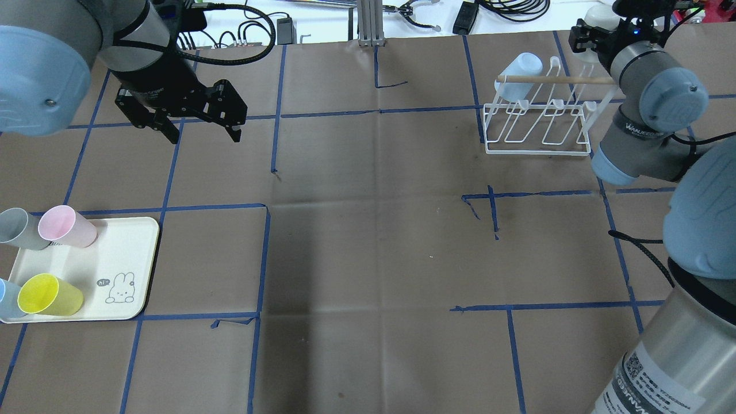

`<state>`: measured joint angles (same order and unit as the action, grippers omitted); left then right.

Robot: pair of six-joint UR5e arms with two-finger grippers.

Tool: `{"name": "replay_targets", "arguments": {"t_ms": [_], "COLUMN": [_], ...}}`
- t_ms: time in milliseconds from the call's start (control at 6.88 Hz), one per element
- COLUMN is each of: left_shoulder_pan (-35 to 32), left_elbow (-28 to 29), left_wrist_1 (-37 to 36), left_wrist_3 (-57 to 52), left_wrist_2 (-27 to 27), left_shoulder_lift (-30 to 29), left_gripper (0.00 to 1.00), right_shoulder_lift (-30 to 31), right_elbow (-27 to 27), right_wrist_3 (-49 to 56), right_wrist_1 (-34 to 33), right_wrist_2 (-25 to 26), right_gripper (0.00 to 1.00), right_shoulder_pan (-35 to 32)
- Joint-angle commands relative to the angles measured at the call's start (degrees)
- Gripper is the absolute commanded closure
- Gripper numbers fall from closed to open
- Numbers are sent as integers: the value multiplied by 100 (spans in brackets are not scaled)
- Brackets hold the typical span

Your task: Transfer IKEA cup to right arm and place on rack

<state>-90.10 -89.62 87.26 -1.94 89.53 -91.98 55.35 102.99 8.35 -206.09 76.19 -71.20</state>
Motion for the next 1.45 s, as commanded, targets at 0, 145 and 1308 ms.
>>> {"name": "replay_targets", "arguments": {"t_ms": [0, 145, 1308], "left_shoulder_pan": [210, 334, 230], "left_elbow": [-3, -11, -267], "left_wrist_1": [-34, -60, -60], "left_wrist_3": [-235, -307, -70], "left_wrist_2": [117, 109, 117], "left_shoulder_lift": [13, 48, 198], "left_gripper": [0, 0, 0], "right_shoulder_lift": [-42, -24, 142], "right_elbow": [80, 194, 143], "right_wrist_3": [8, 8, -9], "right_wrist_1": [16, 16, 104], "right_wrist_2": [10, 10, 98], "right_gripper": [75, 75, 0], "right_shoulder_pan": [1, 1, 10]}}
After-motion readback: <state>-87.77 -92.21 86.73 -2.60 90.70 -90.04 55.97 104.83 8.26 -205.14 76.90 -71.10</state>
